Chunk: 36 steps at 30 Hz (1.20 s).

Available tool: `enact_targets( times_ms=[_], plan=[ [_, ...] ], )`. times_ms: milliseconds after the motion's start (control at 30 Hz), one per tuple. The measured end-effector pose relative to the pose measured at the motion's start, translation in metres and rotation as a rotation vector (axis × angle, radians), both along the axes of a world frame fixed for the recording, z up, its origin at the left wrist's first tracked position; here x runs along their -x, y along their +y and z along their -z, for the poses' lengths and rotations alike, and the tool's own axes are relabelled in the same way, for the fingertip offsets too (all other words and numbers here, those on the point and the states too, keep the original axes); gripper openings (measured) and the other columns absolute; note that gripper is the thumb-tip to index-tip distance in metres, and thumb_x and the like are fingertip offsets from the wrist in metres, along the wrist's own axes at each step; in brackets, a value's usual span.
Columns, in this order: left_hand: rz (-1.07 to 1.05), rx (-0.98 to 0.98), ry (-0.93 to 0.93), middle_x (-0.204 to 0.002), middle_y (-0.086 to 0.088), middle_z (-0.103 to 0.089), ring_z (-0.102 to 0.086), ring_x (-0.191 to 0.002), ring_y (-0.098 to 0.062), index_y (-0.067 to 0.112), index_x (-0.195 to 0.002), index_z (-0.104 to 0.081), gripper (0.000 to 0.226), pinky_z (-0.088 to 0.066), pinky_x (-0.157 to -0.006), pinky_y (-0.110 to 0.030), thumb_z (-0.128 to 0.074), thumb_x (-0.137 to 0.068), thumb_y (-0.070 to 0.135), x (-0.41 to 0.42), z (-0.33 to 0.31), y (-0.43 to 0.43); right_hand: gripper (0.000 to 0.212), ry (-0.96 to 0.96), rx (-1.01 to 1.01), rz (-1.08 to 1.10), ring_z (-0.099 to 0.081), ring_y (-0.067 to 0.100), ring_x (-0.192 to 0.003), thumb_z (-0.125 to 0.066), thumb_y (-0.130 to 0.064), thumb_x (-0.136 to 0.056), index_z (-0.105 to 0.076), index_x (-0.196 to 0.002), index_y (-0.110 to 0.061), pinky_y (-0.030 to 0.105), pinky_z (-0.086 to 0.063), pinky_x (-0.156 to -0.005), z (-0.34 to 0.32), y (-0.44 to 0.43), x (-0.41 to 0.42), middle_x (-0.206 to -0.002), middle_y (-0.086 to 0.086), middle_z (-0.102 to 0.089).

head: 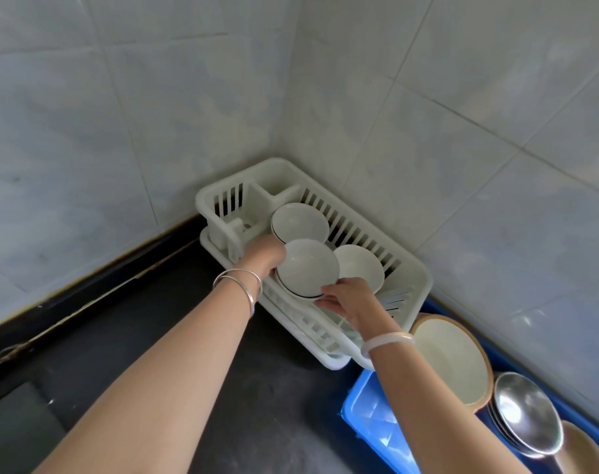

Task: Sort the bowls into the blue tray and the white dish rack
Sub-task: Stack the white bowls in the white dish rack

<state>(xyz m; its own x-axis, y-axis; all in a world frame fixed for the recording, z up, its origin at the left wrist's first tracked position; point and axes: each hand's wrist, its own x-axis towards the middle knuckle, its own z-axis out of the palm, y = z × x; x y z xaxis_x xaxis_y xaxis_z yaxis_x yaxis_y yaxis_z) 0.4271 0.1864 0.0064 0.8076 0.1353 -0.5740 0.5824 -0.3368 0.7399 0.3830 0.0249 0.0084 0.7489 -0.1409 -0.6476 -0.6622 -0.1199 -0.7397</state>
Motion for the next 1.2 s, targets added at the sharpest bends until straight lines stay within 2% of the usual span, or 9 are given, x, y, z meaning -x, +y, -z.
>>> enact_targets(
  times_ms=[167, 400, 500, 567, 667, 800, 933, 1033, 1200],
  plan=[
    [0.151, -0.174, -0.037, -0.124, -0.025, -0.057, -0.055, -0.114, -0.039, -0.006, -0.119, -0.055, 0.032, -0.047, -0.097, -0.044, -0.038, -0.094, 0.004, -0.002, -0.003, -0.005, 0.020, 0.041, 0.031, -0.023, -0.064, 0.014, -0.045, -0.064, 0.002, -0.085, -0.058, -0.103, 0.008, 0.020, -0.057, -0.049, 0.006, 0.002, -0.001, -0.072, 0.016, -0.065],
    [0.398, -0.454, -0.009, -0.127, -0.021, -0.057, -0.055, -0.114, -0.035, -0.005, -0.119, -0.054, 0.034, -0.044, -0.092, -0.037, -0.031, -0.096, 0.005, 0.000, -0.010, -0.009, 0.023, 0.028, 0.140, -0.056, -0.064, 0.017, -0.063, -0.065, -0.004, -0.085, -0.063, -0.108, -0.001, 0.029, -0.057, -0.080, 0.020, 0.000, 0.000, -0.074, 0.011, -0.067],
    [0.457, -0.522, -0.012, -0.127, -0.021, -0.057, -0.055, -0.113, -0.034, -0.004, -0.120, -0.053, 0.034, -0.044, -0.091, -0.035, -0.031, -0.095, 0.004, 0.000, -0.012, -0.012, 0.026, 0.025, 0.132, -0.056, -0.063, 0.017, -0.065, -0.063, -0.008, -0.087, -0.063, -0.113, -0.002, 0.028, -0.058, -0.075, 0.020, -0.001, -0.001, -0.078, 0.010, -0.065],
    [0.418, -0.514, -0.026, -0.129, -0.021, -0.054, -0.054, -0.115, -0.034, -0.003, -0.126, -0.047, 0.035, -0.044, -0.090, -0.036, -0.031, -0.096, 0.005, 0.000, -0.009, -0.015, 0.029, 0.040, 0.095, -0.053, -0.062, 0.017, -0.068, -0.060, -0.014, -0.090, -0.059, -0.118, -0.007, 0.026, -0.057, -0.068, 0.016, 0.000, 0.002, -0.081, 0.006, -0.061],
    [0.323, -0.482, -0.104, -0.129, -0.020, -0.053, -0.052, -0.116, -0.035, 0.001, -0.131, -0.039, 0.037, -0.044, -0.087, -0.038, -0.033, -0.094, 0.007, 0.004, -0.003, -0.018, 0.029, 0.055, 0.083, -0.072, -0.062, 0.019, -0.076, -0.054, -0.023, -0.094, -0.054, -0.122, -0.016, 0.030, -0.055, -0.076, 0.013, 0.000, 0.008, -0.092, 0.005, -0.059],
    [0.373, -0.543, -0.134, -0.130, -0.019, -0.052, -0.052, -0.118, -0.035, 0.003, -0.131, -0.041, 0.037, -0.043, -0.088, -0.038, -0.035, -0.096, 0.012, 0.013, 0.001, -0.022, 0.022, 0.015, 0.085, -0.051, -0.060, 0.017, -0.072, -0.049, -0.025, -0.095, -0.056, -0.114, -0.016, 0.037, -0.054, -0.087, 0.013, 0.000, 0.014, -0.089, 0.002, -0.058],
    [0.395, -0.609, -0.109, -0.128, -0.016, -0.056, -0.055, -0.114, -0.032, 0.004, -0.126, -0.049, 0.036, -0.044, -0.086, -0.036, -0.034, -0.098, 0.019, 0.019, -0.007, -0.024, 0.018, -0.047, 0.098, -0.089, -0.059, 0.018, -0.077, -0.045, -0.025, -0.095, -0.056, -0.108, -0.020, 0.033, -0.051, -0.077, 0.000, -0.002, 0.025, -0.095, 0.002, -0.060],
    [0.353, -0.594, -0.136, -0.130, -0.017, -0.055, -0.053, -0.116, -0.033, 0.004, -0.130, -0.048, 0.039, -0.043, -0.091, -0.038, -0.030, -0.099, 0.021, 0.031, -0.011, -0.026, 0.019, -0.146, 0.030, -0.075, -0.061, 0.021, -0.079, -0.043, -0.021, -0.095, -0.061, -0.092, -0.019, 0.033, -0.050, -0.074, -0.020, -0.012, 0.032, -0.096, 0.005, -0.061],
    [0.117, -0.373, -0.350, -0.141, -0.014, -0.047, -0.043, -0.130, -0.029, 0.005, -0.135, -0.044, 0.041, -0.036, -0.103, -0.038, -0.032, -0.097, 0.015, 0.076, -0.029, -0.040, 0.026, -0.522, -0.189, -0.011, -0.070, 0.017, -0.091, -0.040, -0.016, -0.099, -0.064, -0.109, -0.015, 0.028, -0.054, -0.084, -0.109, -0.044, 0.077, -0.109, 0.006, -0.072]
  ],
)
